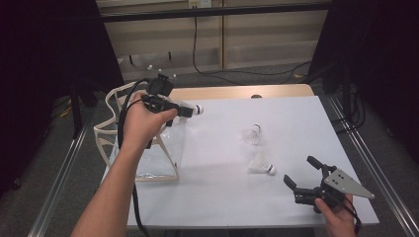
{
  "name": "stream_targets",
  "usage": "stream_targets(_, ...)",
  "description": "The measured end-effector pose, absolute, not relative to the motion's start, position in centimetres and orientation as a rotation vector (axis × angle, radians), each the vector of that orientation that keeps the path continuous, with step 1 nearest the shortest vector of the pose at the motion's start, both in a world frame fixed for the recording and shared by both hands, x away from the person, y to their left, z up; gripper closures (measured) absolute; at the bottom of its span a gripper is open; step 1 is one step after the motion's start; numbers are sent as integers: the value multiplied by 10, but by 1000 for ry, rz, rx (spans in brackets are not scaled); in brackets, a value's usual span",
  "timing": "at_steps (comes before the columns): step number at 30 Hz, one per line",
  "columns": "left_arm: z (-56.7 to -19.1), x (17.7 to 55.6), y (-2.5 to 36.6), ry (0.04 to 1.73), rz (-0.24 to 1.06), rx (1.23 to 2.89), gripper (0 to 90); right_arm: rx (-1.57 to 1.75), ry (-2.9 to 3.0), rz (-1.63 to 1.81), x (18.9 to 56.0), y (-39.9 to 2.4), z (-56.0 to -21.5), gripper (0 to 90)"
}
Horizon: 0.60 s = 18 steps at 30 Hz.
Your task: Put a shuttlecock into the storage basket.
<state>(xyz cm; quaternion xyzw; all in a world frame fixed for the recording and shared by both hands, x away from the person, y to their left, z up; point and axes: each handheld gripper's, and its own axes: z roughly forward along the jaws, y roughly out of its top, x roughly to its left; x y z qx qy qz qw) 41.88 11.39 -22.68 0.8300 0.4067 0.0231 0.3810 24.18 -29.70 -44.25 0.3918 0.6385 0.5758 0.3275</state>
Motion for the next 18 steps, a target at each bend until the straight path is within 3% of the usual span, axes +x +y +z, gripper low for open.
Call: stream_targets(18,-213,422,124,1045,87,2119,900,1027,1674,1505,242,-297,-443,0)
